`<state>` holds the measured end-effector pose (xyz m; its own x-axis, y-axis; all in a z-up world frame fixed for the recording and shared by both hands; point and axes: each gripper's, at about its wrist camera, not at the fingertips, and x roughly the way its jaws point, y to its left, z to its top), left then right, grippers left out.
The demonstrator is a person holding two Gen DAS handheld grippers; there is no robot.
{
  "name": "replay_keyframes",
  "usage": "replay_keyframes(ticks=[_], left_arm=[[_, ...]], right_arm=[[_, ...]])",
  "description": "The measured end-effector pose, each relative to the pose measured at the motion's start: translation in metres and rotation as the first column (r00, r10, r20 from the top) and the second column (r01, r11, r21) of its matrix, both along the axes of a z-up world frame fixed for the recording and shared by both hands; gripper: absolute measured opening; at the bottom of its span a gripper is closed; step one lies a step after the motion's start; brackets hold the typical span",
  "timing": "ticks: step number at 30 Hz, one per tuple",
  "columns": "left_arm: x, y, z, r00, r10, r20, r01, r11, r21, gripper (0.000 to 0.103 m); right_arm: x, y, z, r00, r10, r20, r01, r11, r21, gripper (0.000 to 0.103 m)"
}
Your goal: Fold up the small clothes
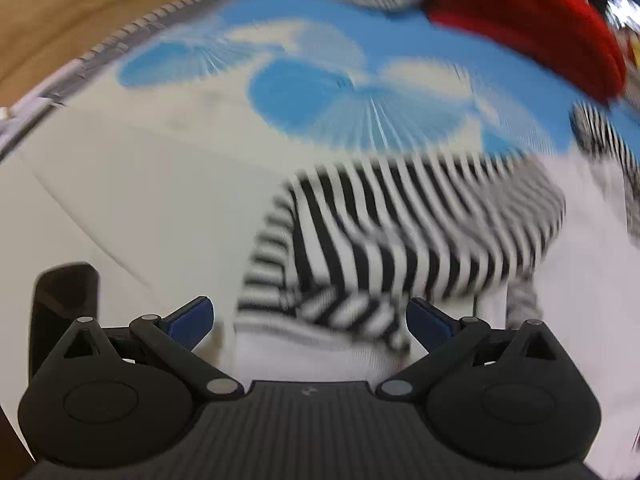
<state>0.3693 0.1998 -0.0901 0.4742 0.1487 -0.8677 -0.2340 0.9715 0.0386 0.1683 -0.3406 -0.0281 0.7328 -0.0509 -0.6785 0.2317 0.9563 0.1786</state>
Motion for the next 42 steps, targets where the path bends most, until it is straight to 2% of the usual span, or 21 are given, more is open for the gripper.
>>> replay_keyframes(ticks=[3, 5, 6, 7, 8, 9, 10, 11, 13, 14, 15, 16, 17, 20, 22, 27, 31, 33, 36, 39, 42], left_arm=[[-0.001, -0.011, -0.016, 0.993, -0.107, -0.051, 0.109, 0.994, 0.032, 0.103], [0.0, -0.022, -0.027, 0.982, -0.171, -0.082, 0.178, 0.979, 0.102, 0.103], [-0.002, -0.028, -0.027, 0.976, -0.212, -0.058, 0.218, 0.965, 0.149, 0.096], [-0.002, -0.034, -0.023, 0.967, -0.25, -0.046, 0.254, 0.949, 0.188, 0.082], [-0.001, -0.039, -0.017, 0.955, -0.291, -0.05, 0.295, 0.927, 0.232, 0.05], [0.003, -0.041, -0.014, 0.949, -0.307, -0.068, 0.313, 0.901, 0.301, 0.042], [0.008, -0.041, -0.012, 0.945, -0.317, -0.079, 0.322, 0.862, 0.392, 0.038], [0.014, -0.038, -0.012, 0.946, -0.311, -0.096, 0.317, 0.812, 0.49, 0.034], [0.035, -0.02, -0.015, 0.963, -0.243, -0.117, 0.255, 0.682, 0.685, 0.039], [0.047, -0.007, -0.015, 0.977, -0.187, -0.103, 0.2, 0.637, 0.744, 0.057], [0.058, 0.007, -0.013, 0.99, -0.117, -0.081, 0.136, 0.61, 0.781, 0.083], [0.068, 0.023, -0.01, 0.997, -0.048, -0.053, 0.071, 0.595, 0.801, 0.092], [0.075, 0.036, -0.007, 0.999, 0.0, -0.033, 0.026, 0.608, 0.794, 0.1], [0.078, 0.056, -0.002, 0.996, 0.093, -0.012, -0.058, 0.708, 0.704, 0.101], [0.07, 0.054, 0.0, 0.996, 0.094, 0.007, -0.076, 0.76, 0.645, 0.103], [0.028, 0.005, 0.009, 0.999, -0.014, 0.037, -0.008, 0.85, 0.526, 0.103], [-0.037, -0.049, 0.041, 0.984, -0.139, 0.115, 0.085, 0.917, 0.389, 0.103], [-0.073, -0.076, 0.053, 0.966, -0.206, 0.156, 0.147, 0.935, 0.322, 0.103], [-0.126, -0.112, 0.054, 0.94, -0.285, 0.188, 0.231, 0.936, 0.264, 0.103], [-0.168, -0.139, 0.038, 0.921, -0.335, 0.2, 0.279, 0.923, 0.265, 0.103], [-0.193, -0.156, 0.013, 0.921, -0.353, 0.164, 0.305, 0.917, 0.258, 0.103]], right_arm=[[0.004, 0.012, -0.012, 0.999, 0.01, -0.053, -0.01, 1.0, -0.001, 0.082], [0.011, 0.015, -0.02, 0.997, -0.006, -0.071, 0.004, 1.0, -0.031, 0.082], [0.014, 0.017, -0.022, 0.997, -0.033, -0.075, 0.029, 0.998, -0.061, 0.082], [0.018, 0.017, -0.026, 0.995, -0.061, -0.078, 0.054, 0.995, -0.086, 0.082], [0.022, 0.012, -0.029, 0.993, -0.088, -0.084, 0.079, 0.992, -0.102, 0.081], [0.025, 0.007, -0.033, 0.989, -0.116, -0.092, 0.107, 0.989, -0.099, 0.081], [0.026, 0.0, -0.034, 0.985, -0.142, -0.098, 0.135, 0.988, -0.079, 0.081], [0.025, -0.006, -0.034, 0.98, -0.171, -0.104, 0.166, 0.985, -0.05, 0.081], [0.022, -0.018, -0.039, 0.968, -0.22, -0.122, 0.223, 0.975, 0.006, 0.08], [0.021, -0.023, -0.042, 0.963, -0.234, -0.131, 0.24, 0.97, 0.032, 0.08], [0.02, -0.028, -0.044, 0.961, -0.239, -0.142, 0.249, 0.967, 0.057, 0.08], [0.02, -0.03, -0.046, 0.96, -0.235, -0.149, 0.247, 0.967, 0.068, 0.08], [0.021, -0.03, -0.048, 0.961, -0.23, -0.154, 0.242, 0.968, 0.065, 0.08], [0.023, -0.026, -0.048, 0.968, -0.201, -0.152, 0.206, 0.978, 0.022, 0.08], [0.025, -0.022, -0.044, 0.973, -0.179, -0.143, 0.182, 0.983, 0.003, 0.08], [0.022, -0.011, -0.033, 0.986, -0.119, -0.113, 0.118, 0.993, -0.01, 0.081], [0.013, -0.002, -0.025, 0.994, -0.071, -0.081, 0.069, 0.997, -0.026, 0.081], [0.003, 0.005, -0.018, 0.997, -0.046, -0.061, 0.044, 0.998, -0.039, 0.081], [-0.02, 0.017, -0.005, 1.0, 0.012, -0.01, -0.013, 0.997, -0.072, 0.083], [-0.048, 0.028, -0.001, 0.998, 0.036, 0.042, -0.031, 0.992, -0.118, 0.085], [-0.072, 0.037, -0.013, 0.997, 0.071, 0.004, -0.07, 0.99, -0.124, 0.086]])
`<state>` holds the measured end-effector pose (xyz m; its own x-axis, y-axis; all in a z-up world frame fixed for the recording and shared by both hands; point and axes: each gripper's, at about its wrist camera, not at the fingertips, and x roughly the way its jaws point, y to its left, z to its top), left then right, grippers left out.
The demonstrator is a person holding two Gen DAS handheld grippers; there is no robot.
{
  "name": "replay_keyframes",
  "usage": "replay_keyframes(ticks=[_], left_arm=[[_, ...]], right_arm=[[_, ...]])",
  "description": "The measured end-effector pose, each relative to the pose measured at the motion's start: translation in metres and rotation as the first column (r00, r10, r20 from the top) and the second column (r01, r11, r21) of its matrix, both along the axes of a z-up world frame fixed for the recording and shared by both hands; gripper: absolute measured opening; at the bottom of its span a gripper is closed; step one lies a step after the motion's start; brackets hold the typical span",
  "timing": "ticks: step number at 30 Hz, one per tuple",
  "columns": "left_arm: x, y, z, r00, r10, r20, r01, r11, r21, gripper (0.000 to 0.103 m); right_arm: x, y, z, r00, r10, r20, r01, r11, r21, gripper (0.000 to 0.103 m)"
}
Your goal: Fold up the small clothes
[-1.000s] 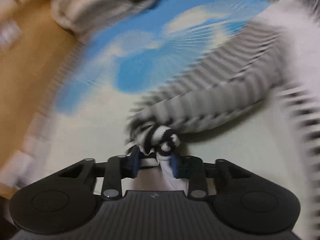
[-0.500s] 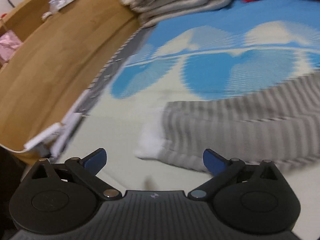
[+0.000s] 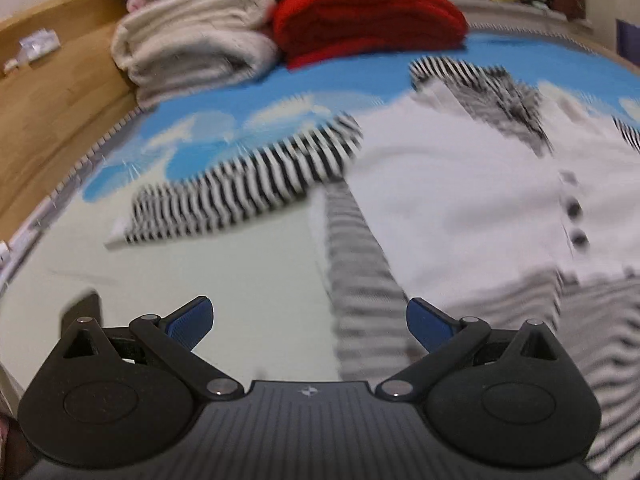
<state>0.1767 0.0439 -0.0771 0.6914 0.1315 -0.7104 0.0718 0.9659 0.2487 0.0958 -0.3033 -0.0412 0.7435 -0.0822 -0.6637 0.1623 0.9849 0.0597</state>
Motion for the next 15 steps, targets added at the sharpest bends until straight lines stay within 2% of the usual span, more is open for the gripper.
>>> replay_keyframes(ticks=[3, 7, 10, 15], left_arm=[[-0.013, -0.008, -0.018, 0.999, -0.004, -0.05, 0.003, 1.0, -0.028, 0.103], [-0.02, -0.014, -0.03, 0.999, 0.001, -0.042, -0.001, 1.0, -0.015, 0.103], [-0.014, -0.018, -0.037, 0.999, 0.004, -0.045, -0.003, 1.0, 0.016, 0.103], [-0.002, -0.019, -0.042, 0.997, 0.024, -0.077, -0.025, 1.0, -0.009, 0.103]], right_arm=[[-0.017, 0.01, -0.015, 0.997, 0.05, -0.055, -0.05, 0.999, -0.004, 0.086], [-0.031, 0.019, -0.031, 0.992, 0.085, -0.093, -0.089, 0.995, -0.036, 0.086], [-0.031, 0.019, -0.049, 0.984, 0.093, -0.153, -0.104, 0.993, -0.063, 0.086], [-0.026, 0.016, -0.066, 0.975, 0.081, -0.208, -0.101, 0.991, -0.085, 0.086]])
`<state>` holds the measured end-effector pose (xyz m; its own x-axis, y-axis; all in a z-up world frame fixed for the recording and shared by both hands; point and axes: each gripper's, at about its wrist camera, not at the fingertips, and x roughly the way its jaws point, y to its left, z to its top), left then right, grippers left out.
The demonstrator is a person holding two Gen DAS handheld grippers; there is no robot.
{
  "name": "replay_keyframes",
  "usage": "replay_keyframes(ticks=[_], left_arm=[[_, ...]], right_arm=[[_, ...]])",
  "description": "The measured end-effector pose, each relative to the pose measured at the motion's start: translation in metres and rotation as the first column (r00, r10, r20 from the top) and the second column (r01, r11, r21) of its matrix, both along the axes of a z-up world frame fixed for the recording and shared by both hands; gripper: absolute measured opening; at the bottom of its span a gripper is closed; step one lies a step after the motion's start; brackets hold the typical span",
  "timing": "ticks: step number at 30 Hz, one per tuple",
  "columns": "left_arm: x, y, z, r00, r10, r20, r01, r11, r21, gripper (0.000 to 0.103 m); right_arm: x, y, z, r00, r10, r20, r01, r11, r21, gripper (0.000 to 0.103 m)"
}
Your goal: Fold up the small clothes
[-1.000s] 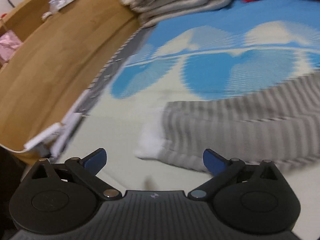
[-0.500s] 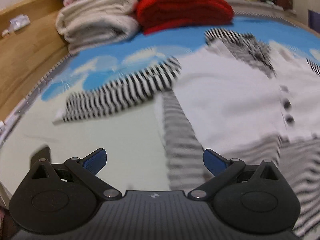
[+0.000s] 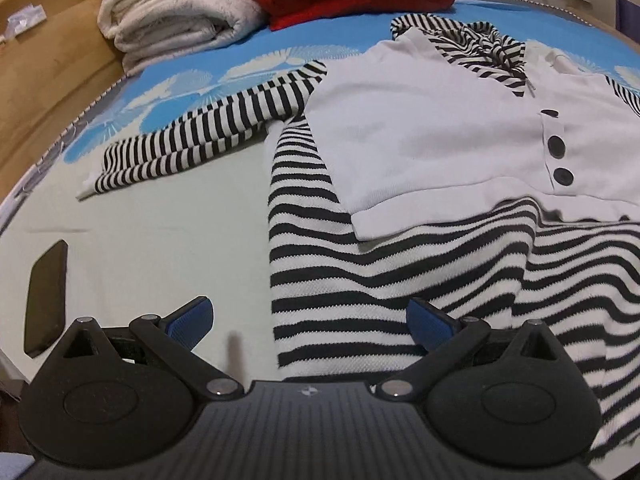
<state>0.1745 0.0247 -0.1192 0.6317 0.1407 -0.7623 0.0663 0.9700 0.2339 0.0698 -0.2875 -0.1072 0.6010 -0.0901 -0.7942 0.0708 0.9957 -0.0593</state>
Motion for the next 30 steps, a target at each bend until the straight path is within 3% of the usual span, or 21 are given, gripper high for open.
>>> replay_keyframes(ticks=[10, 11, 13, 14, 15, 16, 19, 22, 25, 29, 30], left_arm=[[0.008, -0.015, -0.002, 0.999, -0.043, 0.023, 0.042, 0.999, 0.024, 0.103], [0.008, -0.017, -0.002, 0.999, -0.048, 0.024, 0.047, 0.999, 0.023, 0.103], [0.01, -0.019, -0.002, 0.998, -0.053, 0.025, 0.052, 0.998, 0.021, 0.103], [0.01, -0.02, -0.002, 0.998, -0.054, 0.024, 0.053, 0.998, 0.021, 0.103], [0.011, -0.021, -0.002, 0.998, -0.054, 0.024, 0.053, 0.998, 0.02, 0.103], [0.011, -0.021, -0.002, 0.998, -0.054, 0.024, 0.053, 0.998, 0.017, 0.103], [0.012, -0.021, -0.001, 0.998, -0.053, 0.028, 0.053, 0.998, 0.014, 0.103], [0.012, -0.019, 0.001, 0.998, -0.048, 0.033, 0.047, 0.999, 0.009, 0.103], [0.014, -0.016, 0.0, 0.999, -0.034, 0.029, 0.034, 0.999, 0.01, 0.103], [0.015, -0.012, 0.0, 1.0, -0.021, 0.022, 0.021, 1.0, 0.005, 0.103], [0.015, -0.012, 0.0, 1.0, -0.019, 0.024, 0.019, 1.0, 0.008, 0.103]], right_arm=[[0.011, 0.006, -0.009, 0.998, 0.051, -0.034, -0.051, 0.999, -0.012, 0.087], [0.012, 0.006, -0.01, 0.997, 0.06, -0.04, -0.061, 0.998, -0.012, 0.084], [0.012, 0.005, -0.009, 0.997, 0.066, -0.026, -0.066, 0.998, 0.013, 0.053], [0.013, 0.004, -0.007, 0.997, 0.073, -0.021, -0.073, 0.997, 0.026, 0.026], [0.014, 0.004, -0.005, 0.998, 0.068, -0.019, -0.067, 0.998, 0.012, 0.011], [0.014, 0.002, -0.002, 0.998, 0.058, -0.015, -0.058, 0.998, 0.005, 0.007], [0.017, -0.011, 0.005, 1.0, 0.003, 0.002, -0.003, 0.998, 0.061, 0.005], [0.016, -0.025, 0.015, 0.997, -0.063, 0.047, 0.061, 0.997, 0.044, 0.005], [0.021, -0.042, 0.012, 0.99, -0.139, 0.017, 0.138, 0.988, 0.07, 0.005], [0.023, -0.039, -0.003, 0.991, -0.131, -0.015, 0.131, 0.989, 0.061, 0.008], [0.022, -0.034, -0.003, 0.994, -0.113, -0.006, 0.113, 0.993, 0.037, 0.016]])
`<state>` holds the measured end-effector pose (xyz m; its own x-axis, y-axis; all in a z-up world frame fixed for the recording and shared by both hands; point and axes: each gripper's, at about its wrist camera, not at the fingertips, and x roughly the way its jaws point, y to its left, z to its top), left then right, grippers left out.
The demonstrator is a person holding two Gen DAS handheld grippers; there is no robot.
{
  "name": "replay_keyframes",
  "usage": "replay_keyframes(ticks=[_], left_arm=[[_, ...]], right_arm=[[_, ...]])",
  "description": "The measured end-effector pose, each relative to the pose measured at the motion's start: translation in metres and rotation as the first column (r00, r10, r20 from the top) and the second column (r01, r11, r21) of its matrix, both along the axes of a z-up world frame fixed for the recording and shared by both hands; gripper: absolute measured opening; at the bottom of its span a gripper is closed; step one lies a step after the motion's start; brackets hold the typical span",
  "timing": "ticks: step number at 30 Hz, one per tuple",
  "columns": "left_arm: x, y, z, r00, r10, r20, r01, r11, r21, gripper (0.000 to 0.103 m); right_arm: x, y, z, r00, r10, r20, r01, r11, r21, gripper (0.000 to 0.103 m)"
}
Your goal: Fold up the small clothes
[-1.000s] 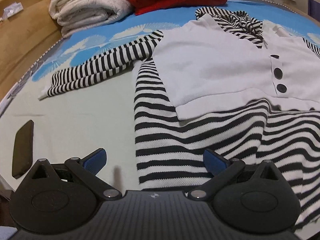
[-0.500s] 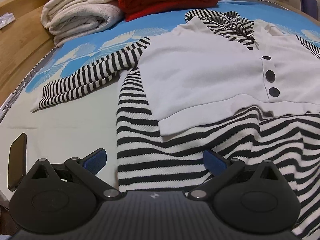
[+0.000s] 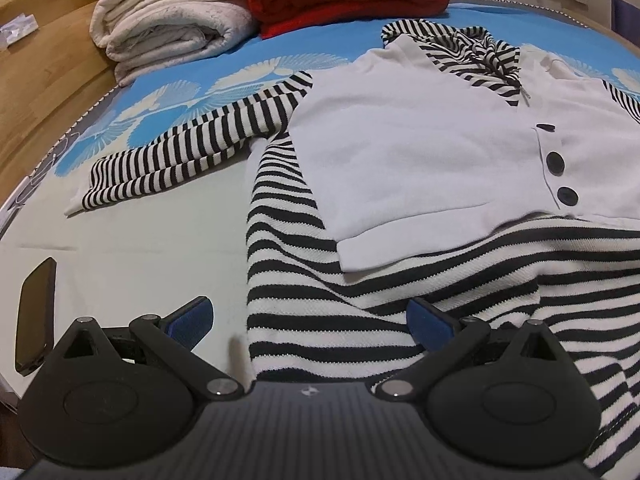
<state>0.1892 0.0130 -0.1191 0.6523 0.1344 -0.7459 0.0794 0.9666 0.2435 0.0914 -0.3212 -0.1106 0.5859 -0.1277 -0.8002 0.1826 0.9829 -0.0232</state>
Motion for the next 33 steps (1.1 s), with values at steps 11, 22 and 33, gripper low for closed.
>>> replay_keyframes(ticks=[11, 22, 33], left_arm=[[-0.023, 0.011, 0.008, 1.0, 0.017, 0.016, -0.017, 1.0, 0.023, 0.103], [-0.064, 0.041, 0.01, 0.997, 0.079, 0.006, -0.079, 0.997, 0.015, 0.103], [-0.073, 0.066, 0.019, 0.99, 0.138, 0.026, -0.136, 0.987, -0.083, 0.103]], right_arm=[[-0.031, 0.013, 0.027, 0.993, 0.056, 0.108, -0.046, 0.994, -0.096, 0.074], [-0.078, 0.005, 0.046, 0.975, 0.058, 0.215, -0.07, 0.996, 0.046, 0.077], [-0.073, 0.103, 0.043, 0.796, 0.567, 0.211, -0.578, 0.816, -0.013, 0.078]])
